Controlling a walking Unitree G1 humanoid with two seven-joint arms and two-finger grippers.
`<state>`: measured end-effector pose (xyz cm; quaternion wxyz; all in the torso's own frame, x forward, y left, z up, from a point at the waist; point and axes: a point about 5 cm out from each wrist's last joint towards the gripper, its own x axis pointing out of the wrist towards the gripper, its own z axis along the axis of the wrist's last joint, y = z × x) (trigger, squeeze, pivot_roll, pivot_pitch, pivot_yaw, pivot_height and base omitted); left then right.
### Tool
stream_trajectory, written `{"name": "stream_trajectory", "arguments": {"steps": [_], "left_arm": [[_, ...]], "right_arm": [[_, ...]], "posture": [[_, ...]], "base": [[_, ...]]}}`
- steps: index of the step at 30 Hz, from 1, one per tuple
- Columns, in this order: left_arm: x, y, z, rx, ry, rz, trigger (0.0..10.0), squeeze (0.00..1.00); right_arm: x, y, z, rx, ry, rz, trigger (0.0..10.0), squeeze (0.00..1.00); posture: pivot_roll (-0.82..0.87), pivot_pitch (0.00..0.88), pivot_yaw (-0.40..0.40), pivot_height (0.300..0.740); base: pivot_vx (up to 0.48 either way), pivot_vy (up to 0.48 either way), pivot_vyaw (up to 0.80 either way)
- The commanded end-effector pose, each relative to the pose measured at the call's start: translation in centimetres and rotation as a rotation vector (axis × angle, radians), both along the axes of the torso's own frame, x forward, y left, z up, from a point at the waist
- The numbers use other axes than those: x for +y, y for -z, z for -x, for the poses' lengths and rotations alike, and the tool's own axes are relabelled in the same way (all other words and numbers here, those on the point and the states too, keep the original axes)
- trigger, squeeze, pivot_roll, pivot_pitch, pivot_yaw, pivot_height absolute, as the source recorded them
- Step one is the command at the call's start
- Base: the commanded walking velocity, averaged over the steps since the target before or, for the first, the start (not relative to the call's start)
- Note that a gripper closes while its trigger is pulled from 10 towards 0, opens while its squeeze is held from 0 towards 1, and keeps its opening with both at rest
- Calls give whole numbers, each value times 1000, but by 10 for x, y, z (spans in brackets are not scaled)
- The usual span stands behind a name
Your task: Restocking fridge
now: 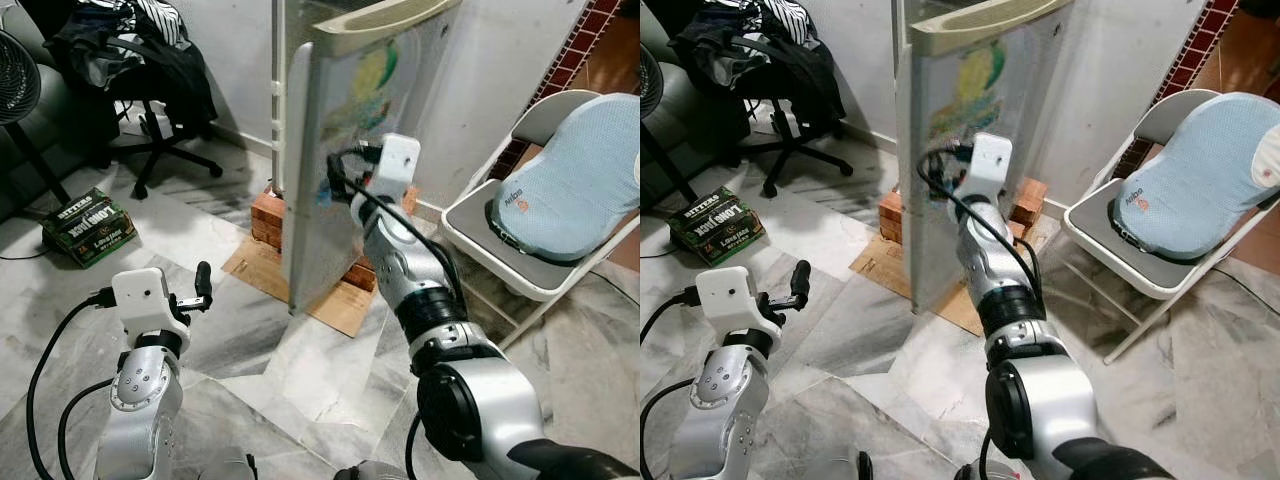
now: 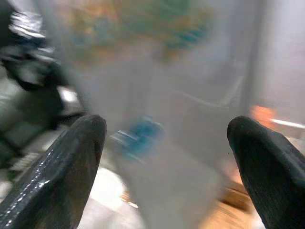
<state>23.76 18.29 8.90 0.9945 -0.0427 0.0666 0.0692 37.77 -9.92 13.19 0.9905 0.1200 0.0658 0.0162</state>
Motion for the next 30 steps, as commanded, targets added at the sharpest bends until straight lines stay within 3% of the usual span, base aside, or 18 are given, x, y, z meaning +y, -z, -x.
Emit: {"name": "stream_trajectory", "arguments": {"steps": [1, 6, 10, 13, 18, 19, 22, 25, 30], "left_arm": [[1, 1, 1, 9, -7, -6, 10000, 0], [-3, 0, -3, 3, 17, 30, 10000, 0], [-7, 0, -8, 0, 25, 45, 10000, 0], [-9, 3, -12, 9, 29, 53, 10000, 0], [-8, 4, -14, 10, 41, 61, 10000, 0], [-6, -4, -17, -19, 46, 41, 10000, 0], [2, -17, -21, -62, 24, 3, 10000, 0], [7, -24, -19, -85, 13, -18, 10000, 0], [4, -22, -16, -77, 17, -34, 10000, 0]], "right_arm": [[-25, 1, 3, -25, 42, 43, 10000, 0], [-47, 13, 17, -53, 48, 127, 10000, 0], [-49, 25, 26, -67, 19, 155, 10000, 0], [-45, 41, 32, -19, 14, 134, 10000, 0], [-32, 35, 33, -53, -20, 147, 10000, 0], [-32, 30, 30, -67, -5, 165, 10000, 0], [-42, 27, 27, -41, -7, 199, 10000, 0], [-54, 20, 35, -112, -34, 252, 10000, 0], [-62, 20, 41, -113, 7, 255, 10000, 0]], "posture": [[84, 26, -74, 740], [78, 19, -67, 740], [85, 21, -55, 740], [92, 21, -44, 740], [92, 16, -36, 740], [98, 22, -38, 740], [97, 40, -41, 740], [70, 62, -46, 740], [44, 53, -42, 740]], "base": [[0, 0, 0], [0, 0, 0], [0, 0, 0], [0, 0, 0], [0, 0, 0], [0, 0, 0], [0, 0, 0], [0, 0, 0], [0, 0, 0]]}}
